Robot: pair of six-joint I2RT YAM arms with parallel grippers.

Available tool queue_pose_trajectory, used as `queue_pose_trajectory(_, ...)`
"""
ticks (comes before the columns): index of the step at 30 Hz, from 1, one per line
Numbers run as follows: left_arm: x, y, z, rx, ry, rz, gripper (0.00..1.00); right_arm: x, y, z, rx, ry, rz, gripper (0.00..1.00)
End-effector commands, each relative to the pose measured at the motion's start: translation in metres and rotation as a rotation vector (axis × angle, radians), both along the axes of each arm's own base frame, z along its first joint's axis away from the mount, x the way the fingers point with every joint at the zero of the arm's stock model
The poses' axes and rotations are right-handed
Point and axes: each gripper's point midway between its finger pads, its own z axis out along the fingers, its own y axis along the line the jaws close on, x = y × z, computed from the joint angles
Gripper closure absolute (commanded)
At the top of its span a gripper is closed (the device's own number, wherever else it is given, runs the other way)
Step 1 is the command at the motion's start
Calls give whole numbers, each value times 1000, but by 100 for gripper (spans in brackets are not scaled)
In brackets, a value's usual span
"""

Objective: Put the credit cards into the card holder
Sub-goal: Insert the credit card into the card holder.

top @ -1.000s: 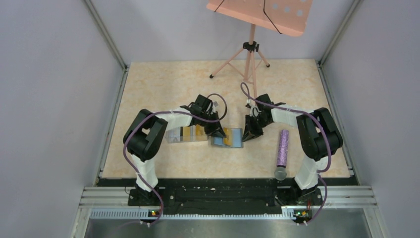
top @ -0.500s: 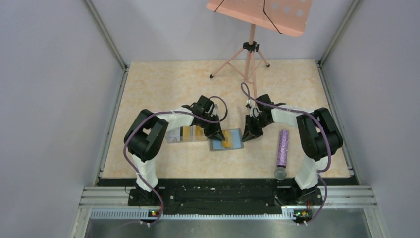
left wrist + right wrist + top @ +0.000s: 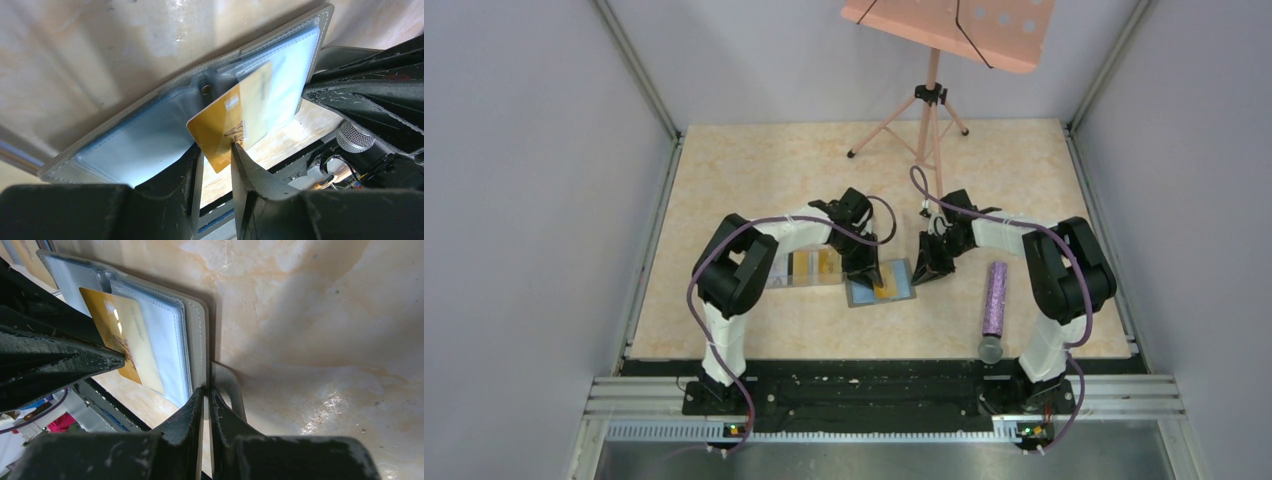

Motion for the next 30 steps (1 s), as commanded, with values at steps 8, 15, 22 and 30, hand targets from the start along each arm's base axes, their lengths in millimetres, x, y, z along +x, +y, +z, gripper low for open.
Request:
queue_pose_trajectory(8, 7, -30, 9, -65, 27, -49, 68, 2, 10, 13, 80, -10, 4, 94)
queue_pose_trajectory(15, 9, -51, 17, -135, 21, -87, 65, 3, 9, 17, 76, -20, 1, 94)
queue_pose_trajectory(22, 11, -62, 22, -169, 9, -130, 60, 7, 6, 21, 65, -34, -12, 93)
queue_pose_trajectory(30, 12, -38, 22, -36, -52, -135, 51, 13, 2, 35, 45, -74, -13, 84)
